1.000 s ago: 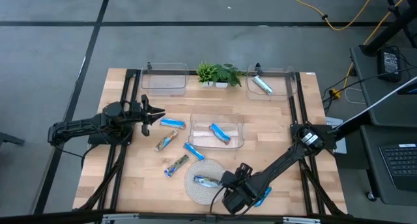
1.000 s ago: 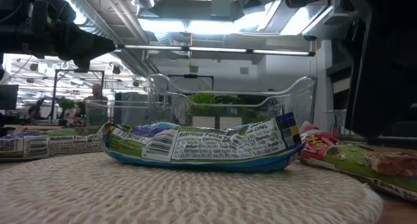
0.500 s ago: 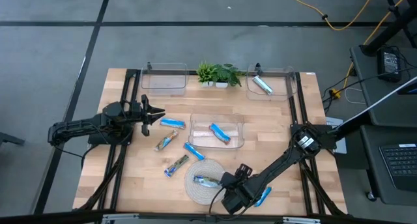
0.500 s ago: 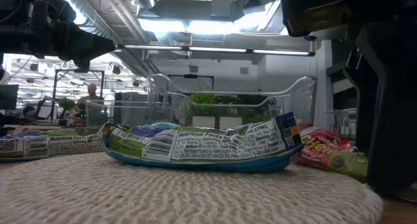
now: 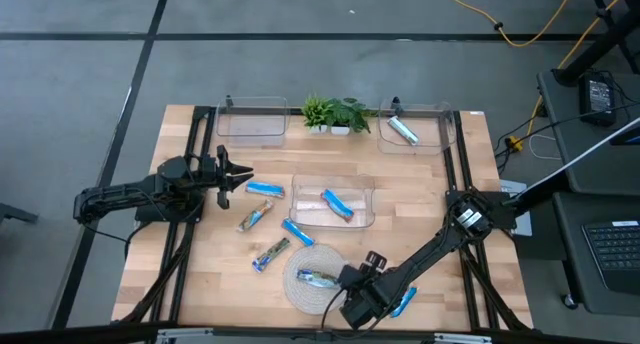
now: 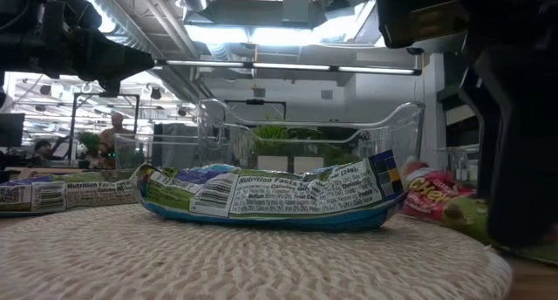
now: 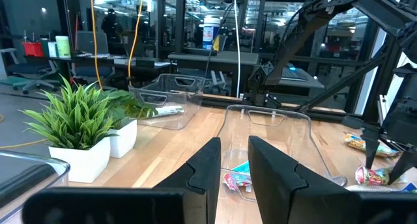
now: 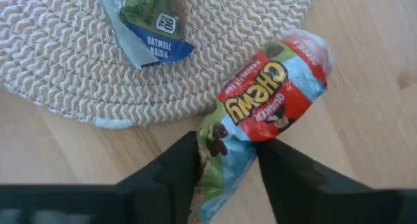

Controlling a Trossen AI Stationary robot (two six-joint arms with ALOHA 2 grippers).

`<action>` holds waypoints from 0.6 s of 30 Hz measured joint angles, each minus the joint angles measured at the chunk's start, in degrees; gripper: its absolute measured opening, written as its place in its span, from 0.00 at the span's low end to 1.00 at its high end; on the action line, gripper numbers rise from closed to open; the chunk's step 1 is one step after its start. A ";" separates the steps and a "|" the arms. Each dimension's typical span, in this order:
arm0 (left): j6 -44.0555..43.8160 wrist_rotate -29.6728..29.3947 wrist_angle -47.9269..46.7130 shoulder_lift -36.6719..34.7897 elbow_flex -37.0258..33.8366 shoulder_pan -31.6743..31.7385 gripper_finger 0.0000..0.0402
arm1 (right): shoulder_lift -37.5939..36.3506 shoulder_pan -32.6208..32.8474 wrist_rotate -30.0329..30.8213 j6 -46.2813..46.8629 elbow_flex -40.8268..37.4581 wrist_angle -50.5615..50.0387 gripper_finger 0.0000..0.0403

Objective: Pick and place Granola Bars by type
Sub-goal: Put the bottom red granola bar into the middle transparent bin

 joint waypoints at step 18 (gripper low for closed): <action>0.00 0.00 0.00 0.00 0.00 -0.02 0.18 | -0.07 2.54 -1.61 -6.03 12.27 -11.00 0.10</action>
